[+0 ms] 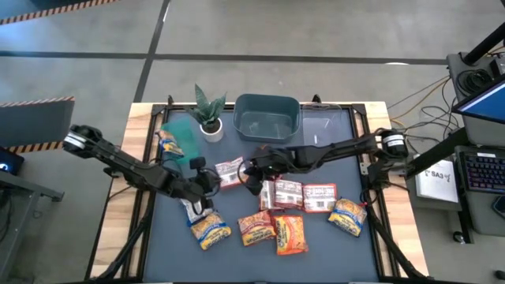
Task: Sort Maruchan noodles
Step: Put the orange noodle pack into the blue bin
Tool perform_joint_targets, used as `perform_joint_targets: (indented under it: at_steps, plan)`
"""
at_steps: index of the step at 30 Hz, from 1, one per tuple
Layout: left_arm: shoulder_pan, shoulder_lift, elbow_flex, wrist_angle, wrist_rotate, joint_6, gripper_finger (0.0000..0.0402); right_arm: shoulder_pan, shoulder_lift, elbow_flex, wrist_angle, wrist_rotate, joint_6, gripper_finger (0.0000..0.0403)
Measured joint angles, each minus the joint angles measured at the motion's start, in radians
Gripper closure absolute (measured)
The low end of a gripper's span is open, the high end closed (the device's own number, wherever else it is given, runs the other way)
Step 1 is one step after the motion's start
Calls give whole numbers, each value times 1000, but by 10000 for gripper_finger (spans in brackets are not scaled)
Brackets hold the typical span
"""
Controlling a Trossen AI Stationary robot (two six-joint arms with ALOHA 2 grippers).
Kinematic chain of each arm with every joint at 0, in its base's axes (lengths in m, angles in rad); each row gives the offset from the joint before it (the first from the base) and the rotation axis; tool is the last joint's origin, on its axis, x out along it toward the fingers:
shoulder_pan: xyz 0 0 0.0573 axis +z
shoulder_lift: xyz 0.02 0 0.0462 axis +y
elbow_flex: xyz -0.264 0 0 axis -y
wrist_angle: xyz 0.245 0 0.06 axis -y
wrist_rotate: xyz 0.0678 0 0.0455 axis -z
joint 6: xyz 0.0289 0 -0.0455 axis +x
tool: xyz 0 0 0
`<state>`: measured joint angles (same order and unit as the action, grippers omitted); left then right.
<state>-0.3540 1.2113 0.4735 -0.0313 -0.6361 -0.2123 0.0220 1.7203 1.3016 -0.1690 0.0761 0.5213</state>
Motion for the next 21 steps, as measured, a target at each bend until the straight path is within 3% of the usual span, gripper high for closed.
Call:
perform_joint_targets:
  at_steps: [7, 21]
  plan:
    - [64, 26, -142, 264, 25, -6, 401, -65, 46, 14, -14, -61, 69, 358]
    - [79, 160, -167, 291, 18, -82, 401, -104, 138, 14, 7, -88, 147, 209]
